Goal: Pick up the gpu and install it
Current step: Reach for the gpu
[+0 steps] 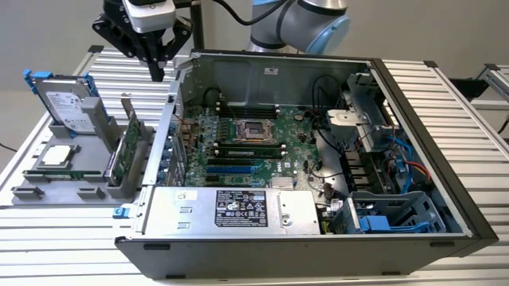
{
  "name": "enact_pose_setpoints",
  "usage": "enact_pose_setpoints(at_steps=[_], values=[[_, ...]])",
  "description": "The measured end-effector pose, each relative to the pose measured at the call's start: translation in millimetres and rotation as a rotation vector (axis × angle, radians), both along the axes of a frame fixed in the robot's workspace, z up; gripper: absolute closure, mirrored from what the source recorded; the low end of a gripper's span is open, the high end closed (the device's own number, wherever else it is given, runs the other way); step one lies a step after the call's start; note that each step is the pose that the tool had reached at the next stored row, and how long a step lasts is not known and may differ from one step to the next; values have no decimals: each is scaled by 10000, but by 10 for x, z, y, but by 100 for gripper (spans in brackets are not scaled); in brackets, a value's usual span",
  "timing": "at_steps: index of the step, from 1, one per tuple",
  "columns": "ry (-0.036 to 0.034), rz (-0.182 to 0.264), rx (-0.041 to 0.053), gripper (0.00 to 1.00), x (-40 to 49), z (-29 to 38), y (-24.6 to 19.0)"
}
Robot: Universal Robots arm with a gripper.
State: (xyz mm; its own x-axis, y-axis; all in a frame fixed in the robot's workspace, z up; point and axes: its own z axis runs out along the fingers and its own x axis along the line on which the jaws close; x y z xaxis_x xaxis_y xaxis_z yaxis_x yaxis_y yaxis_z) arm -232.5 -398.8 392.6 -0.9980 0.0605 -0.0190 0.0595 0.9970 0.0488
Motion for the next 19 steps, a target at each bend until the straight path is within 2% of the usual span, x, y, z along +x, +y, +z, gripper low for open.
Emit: enact_pose_setpoints(at_steps=[19], values=[[0, 0, 0, 100, -303, 0, 0]])
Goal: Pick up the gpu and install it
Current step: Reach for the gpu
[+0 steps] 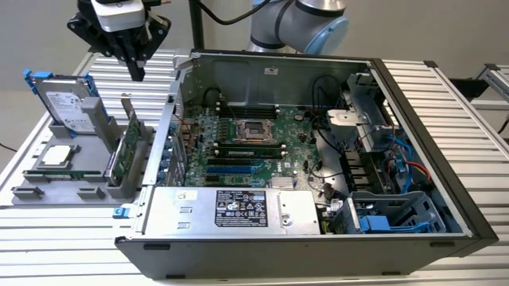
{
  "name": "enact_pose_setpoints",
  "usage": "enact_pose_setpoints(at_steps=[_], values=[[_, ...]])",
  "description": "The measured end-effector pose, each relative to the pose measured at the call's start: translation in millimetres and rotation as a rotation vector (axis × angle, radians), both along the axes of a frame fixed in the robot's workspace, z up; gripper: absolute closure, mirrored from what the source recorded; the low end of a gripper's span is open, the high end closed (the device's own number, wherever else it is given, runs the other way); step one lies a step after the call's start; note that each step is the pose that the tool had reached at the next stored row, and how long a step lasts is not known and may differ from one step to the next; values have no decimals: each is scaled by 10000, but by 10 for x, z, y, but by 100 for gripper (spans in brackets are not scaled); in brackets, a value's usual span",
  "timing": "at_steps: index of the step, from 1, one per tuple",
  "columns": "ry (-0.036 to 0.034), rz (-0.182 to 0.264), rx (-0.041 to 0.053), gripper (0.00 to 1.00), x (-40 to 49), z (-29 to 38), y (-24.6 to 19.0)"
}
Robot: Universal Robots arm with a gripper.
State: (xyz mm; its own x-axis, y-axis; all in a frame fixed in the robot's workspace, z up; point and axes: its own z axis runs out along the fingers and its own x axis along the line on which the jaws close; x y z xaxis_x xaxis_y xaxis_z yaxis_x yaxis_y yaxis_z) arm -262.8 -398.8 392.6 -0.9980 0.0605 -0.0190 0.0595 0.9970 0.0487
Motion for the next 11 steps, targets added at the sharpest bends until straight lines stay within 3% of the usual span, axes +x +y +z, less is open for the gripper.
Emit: enact_pose_setpoints(at_steps=[11], values=[[0, 0, 0, 100, -189, 0, 0]])
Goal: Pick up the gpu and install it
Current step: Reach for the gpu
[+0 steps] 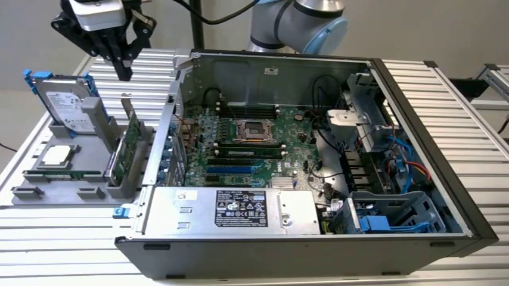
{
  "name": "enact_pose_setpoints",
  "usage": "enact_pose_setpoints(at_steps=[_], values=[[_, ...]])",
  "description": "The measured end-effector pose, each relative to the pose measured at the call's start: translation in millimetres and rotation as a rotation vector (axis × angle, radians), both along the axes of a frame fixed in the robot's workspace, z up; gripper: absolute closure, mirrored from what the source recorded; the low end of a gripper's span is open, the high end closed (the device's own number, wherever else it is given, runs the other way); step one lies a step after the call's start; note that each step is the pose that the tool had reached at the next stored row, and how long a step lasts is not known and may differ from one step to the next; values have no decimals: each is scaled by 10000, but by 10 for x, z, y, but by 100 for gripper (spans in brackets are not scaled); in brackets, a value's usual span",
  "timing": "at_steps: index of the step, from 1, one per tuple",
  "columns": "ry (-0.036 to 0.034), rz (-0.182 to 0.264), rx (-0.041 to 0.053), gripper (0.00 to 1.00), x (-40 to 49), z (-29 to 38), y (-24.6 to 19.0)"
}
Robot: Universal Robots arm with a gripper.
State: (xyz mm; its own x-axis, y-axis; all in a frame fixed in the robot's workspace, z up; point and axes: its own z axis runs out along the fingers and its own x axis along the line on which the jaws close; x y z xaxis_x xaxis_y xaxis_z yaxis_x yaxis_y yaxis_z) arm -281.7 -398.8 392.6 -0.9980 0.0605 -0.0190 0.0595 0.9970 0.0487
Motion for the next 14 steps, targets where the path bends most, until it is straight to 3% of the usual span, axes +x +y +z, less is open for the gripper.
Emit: enact_pose_setpoints(at_steps=[14], values=[[0, 0, -1, 100, -224, 0, 0]])
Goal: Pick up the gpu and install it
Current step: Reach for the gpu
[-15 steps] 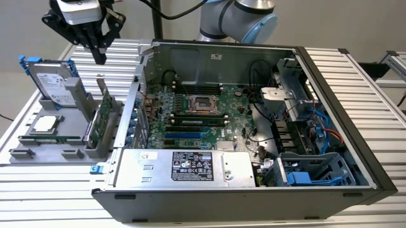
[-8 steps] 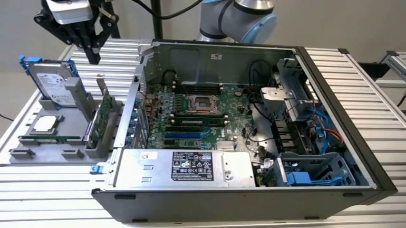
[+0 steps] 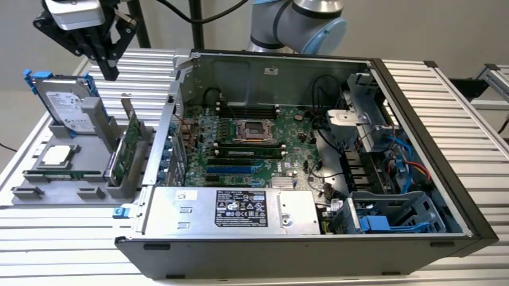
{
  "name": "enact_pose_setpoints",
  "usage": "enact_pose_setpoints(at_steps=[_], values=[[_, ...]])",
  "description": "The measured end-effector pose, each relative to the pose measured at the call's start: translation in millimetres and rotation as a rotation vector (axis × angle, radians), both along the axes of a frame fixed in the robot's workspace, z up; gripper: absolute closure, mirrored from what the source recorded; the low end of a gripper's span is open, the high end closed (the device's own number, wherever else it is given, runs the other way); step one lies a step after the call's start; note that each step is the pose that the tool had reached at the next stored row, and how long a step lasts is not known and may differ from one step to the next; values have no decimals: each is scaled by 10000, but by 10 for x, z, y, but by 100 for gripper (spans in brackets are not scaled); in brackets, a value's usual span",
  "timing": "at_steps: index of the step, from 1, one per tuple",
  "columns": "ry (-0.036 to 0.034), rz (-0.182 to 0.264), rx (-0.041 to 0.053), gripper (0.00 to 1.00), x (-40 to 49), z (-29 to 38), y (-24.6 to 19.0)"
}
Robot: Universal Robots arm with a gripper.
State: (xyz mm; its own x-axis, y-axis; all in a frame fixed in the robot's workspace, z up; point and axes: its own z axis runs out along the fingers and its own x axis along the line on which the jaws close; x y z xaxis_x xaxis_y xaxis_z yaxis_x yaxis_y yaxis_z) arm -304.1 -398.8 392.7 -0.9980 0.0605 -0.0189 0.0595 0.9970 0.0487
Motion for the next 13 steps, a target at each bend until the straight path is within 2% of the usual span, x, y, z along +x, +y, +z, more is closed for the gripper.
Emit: enact_pose_setpoints(at_steps=[13], values=[[0, 0, 1, 100, -148, 0, 0]])
